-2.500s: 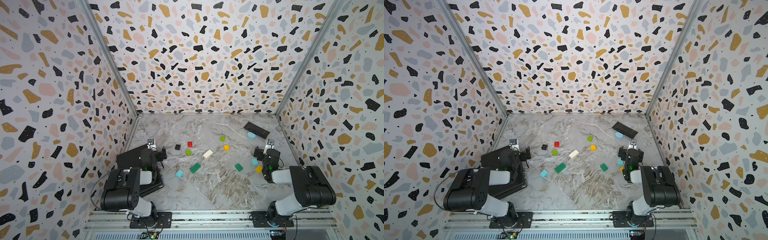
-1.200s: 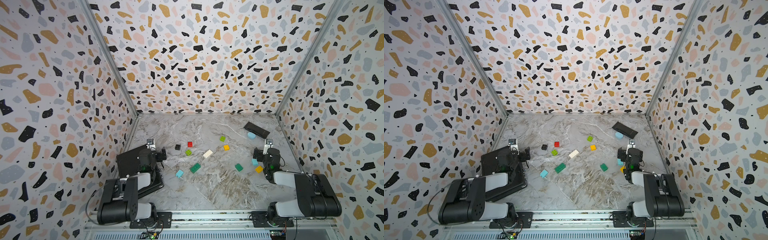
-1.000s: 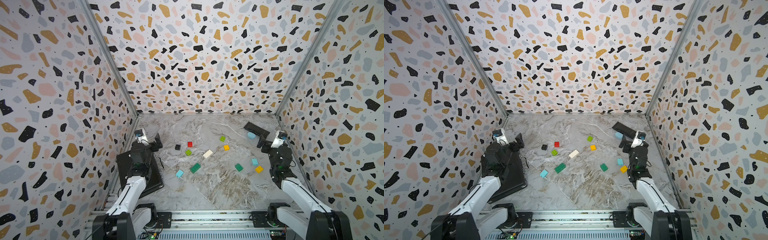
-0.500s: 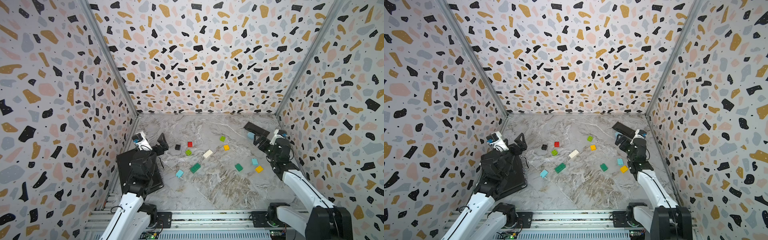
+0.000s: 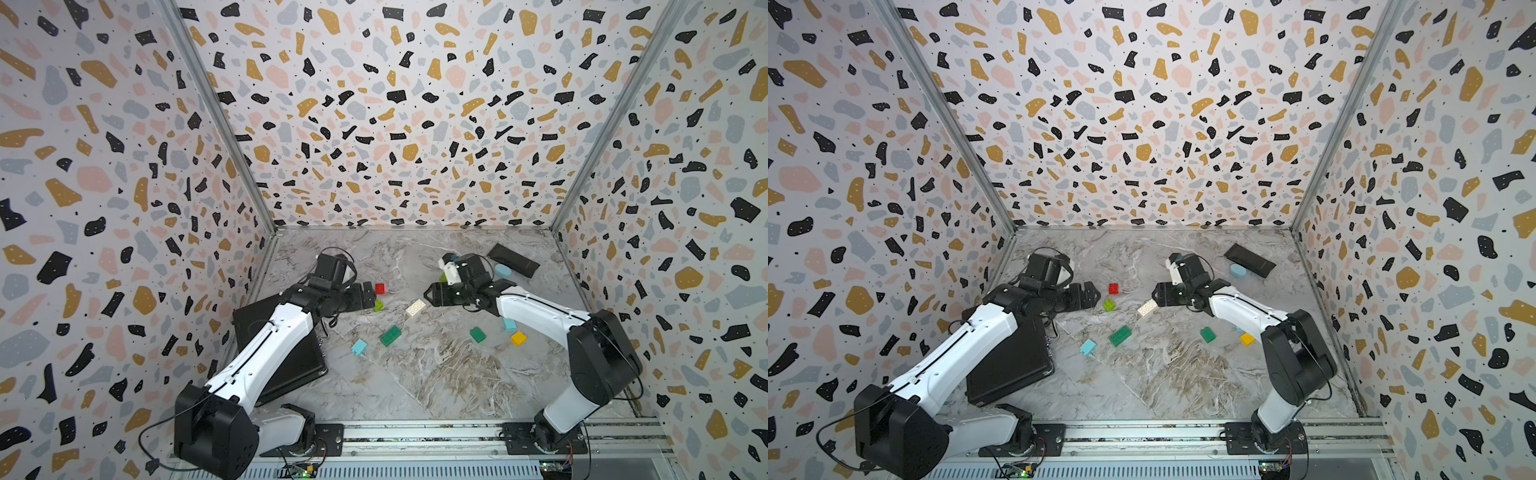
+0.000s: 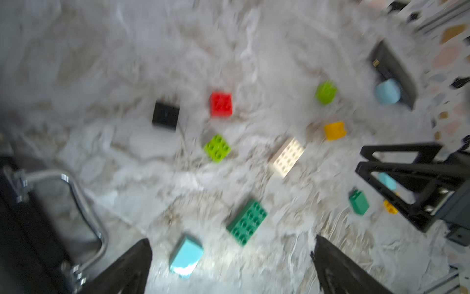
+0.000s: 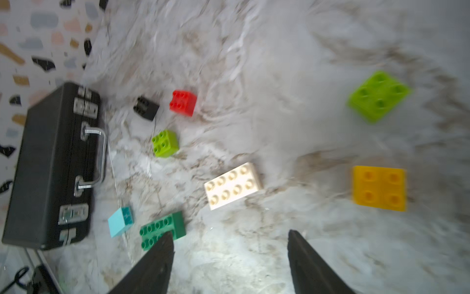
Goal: Assemble the letter h with lego
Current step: Pick up the lego brick from the center of the board.
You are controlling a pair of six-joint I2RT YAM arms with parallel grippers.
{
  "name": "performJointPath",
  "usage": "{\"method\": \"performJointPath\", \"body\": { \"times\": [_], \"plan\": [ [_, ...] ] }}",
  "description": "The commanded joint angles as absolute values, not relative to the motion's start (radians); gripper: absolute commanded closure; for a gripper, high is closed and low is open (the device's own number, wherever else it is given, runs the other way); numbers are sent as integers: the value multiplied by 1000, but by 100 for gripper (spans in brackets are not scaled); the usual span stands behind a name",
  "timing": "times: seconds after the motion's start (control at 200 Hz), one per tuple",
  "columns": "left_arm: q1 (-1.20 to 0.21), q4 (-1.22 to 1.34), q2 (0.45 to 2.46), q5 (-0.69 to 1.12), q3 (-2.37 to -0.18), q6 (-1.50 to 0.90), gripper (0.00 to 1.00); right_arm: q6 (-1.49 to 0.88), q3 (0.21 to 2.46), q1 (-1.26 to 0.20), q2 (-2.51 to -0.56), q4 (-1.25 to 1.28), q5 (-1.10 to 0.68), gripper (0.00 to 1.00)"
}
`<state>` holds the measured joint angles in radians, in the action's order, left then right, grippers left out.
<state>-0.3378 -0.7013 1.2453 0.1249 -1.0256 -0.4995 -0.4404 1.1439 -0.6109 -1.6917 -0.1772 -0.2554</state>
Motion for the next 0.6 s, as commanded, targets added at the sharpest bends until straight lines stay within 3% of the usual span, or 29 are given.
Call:
{"method": "performJointPath", "body": {
  "times": [0.0, 0.12, 0.596],
  "plan": [
    [-337, -903, 1194, -24, -1005, -570, 1, -368, 1267, -678, -1774, -312, -200, 30],
    [-325, -902, 1138, -190, -953, -617, 1, -339, 1422, -740, -1909, -378, -156, 34],
    [-254, -946, 992, -233, -966, -650, 1, -313, 1994, -845, -2332, -603, -58, 30]
  ]
}}
